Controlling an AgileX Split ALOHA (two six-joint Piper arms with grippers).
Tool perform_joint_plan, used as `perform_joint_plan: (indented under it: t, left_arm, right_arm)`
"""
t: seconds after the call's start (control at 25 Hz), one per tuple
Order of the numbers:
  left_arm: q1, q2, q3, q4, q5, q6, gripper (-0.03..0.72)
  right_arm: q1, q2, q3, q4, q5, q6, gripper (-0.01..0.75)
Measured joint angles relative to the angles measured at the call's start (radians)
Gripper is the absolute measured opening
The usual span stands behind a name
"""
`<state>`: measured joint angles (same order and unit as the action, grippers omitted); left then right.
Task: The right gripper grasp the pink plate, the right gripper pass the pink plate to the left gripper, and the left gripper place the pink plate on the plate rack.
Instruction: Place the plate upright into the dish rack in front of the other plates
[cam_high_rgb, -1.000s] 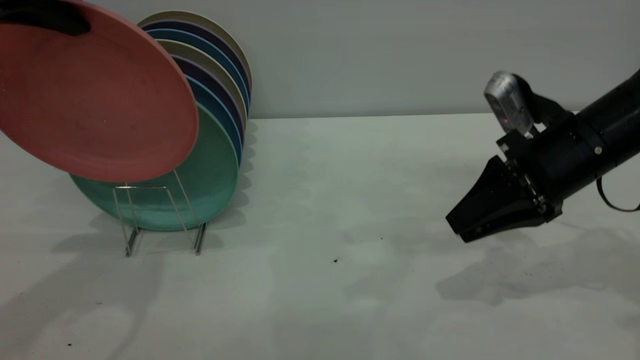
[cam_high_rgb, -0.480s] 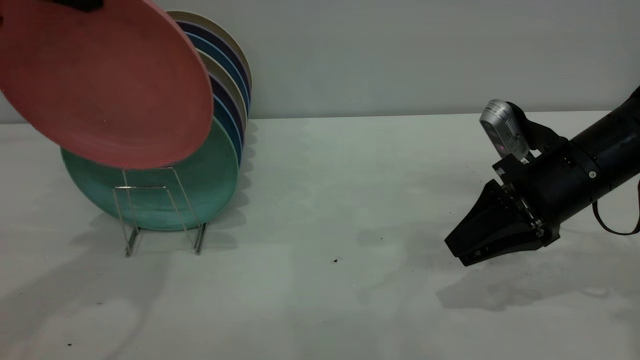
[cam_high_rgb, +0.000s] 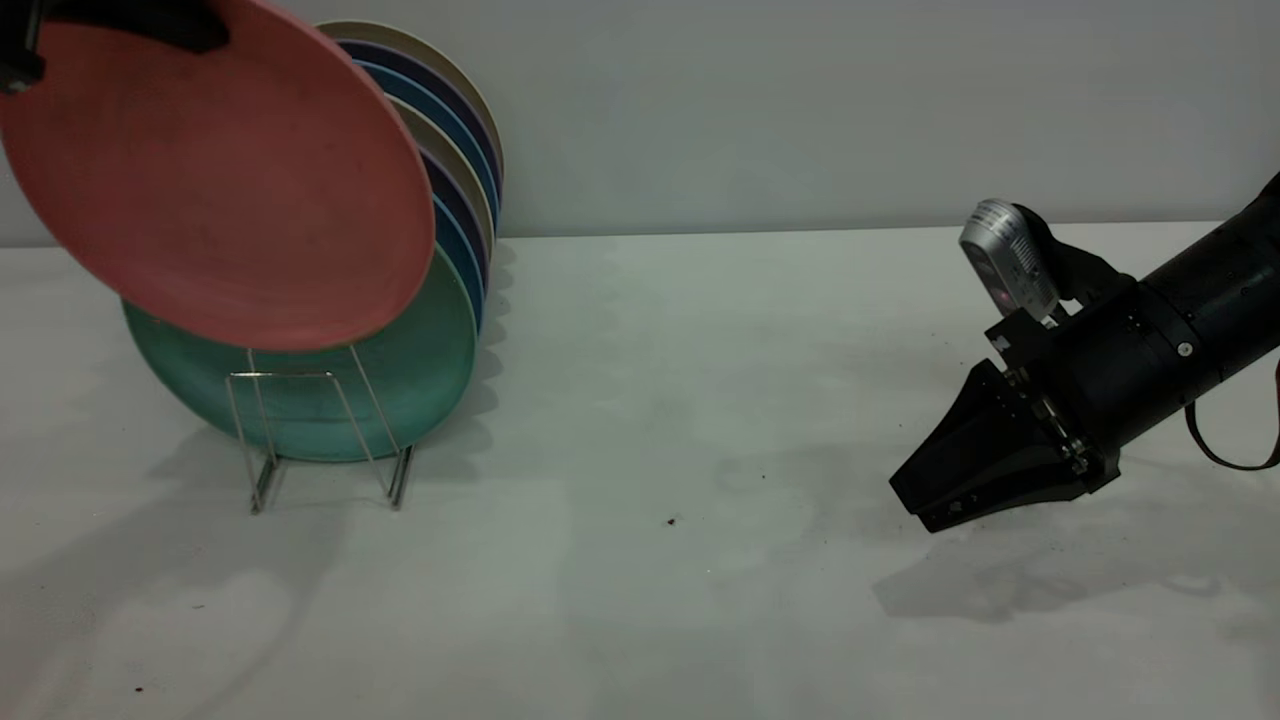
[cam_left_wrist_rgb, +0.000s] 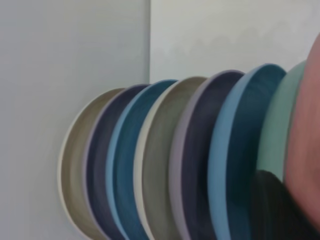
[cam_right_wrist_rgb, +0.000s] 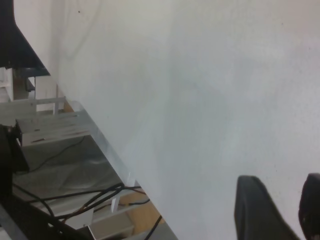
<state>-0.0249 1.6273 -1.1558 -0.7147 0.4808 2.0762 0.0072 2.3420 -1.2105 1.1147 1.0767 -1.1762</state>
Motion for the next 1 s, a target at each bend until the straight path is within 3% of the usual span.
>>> perform_joint_plan:
  t: [1.0]
  left_arm:
    - [0.0, 0.073, 0.002, 0.0, -0.004, 0.0, 0.094]
  right_arm:
    - [0.0, 0.0, 0.0, -0.007, -0.001, 0.0, 0.237]
